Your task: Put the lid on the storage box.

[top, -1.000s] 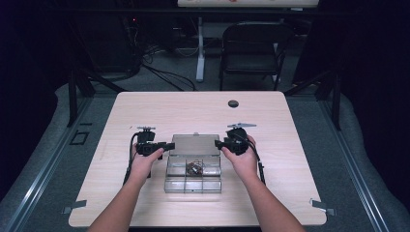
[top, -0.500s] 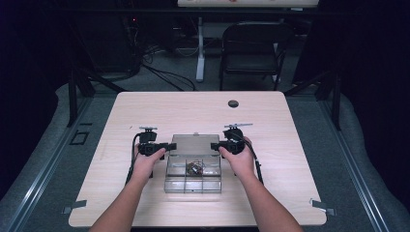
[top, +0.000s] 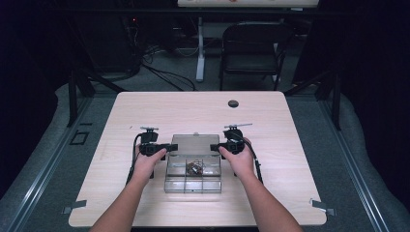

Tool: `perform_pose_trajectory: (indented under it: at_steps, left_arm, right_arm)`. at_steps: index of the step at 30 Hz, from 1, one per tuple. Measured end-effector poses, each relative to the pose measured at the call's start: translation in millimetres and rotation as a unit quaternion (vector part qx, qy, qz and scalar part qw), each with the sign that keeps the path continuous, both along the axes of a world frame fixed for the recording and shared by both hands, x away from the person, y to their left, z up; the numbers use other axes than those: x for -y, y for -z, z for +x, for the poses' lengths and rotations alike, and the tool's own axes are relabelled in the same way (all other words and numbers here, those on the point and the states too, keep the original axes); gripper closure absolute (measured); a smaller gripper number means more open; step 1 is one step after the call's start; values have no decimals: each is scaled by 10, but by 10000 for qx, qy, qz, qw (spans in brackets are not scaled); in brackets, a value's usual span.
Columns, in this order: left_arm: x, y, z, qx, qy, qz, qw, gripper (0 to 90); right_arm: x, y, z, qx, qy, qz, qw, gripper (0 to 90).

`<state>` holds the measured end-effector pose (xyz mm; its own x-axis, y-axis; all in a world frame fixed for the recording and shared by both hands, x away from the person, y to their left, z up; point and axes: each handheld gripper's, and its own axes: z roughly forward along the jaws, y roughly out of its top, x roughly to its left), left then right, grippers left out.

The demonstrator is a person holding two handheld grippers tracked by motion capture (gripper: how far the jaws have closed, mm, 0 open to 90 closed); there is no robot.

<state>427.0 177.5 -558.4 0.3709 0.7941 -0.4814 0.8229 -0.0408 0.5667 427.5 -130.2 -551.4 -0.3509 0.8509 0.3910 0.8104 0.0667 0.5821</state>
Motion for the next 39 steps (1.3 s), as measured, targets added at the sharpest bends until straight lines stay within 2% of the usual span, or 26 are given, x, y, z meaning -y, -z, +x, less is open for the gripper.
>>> perform_pose_trajectory:
  at_steps: [17, 24, 39]
  left_arm:
    - [17, 41, 19, -208, 16, -36, 9998, 513]
    - [11, 52, 25, -288, -18, -117, 9995, 505]
    - [20, 69, 31, -344, -33, -174, 9992, 475]
  right_arm:
    - [33, 40, 11, -210, -2, 162, 9996, 478]
    - [42, 69, 23, -298, 25, 265, 9992, 474]
    - [59, 89, 39, -392, 52, 381, 9985, 467]
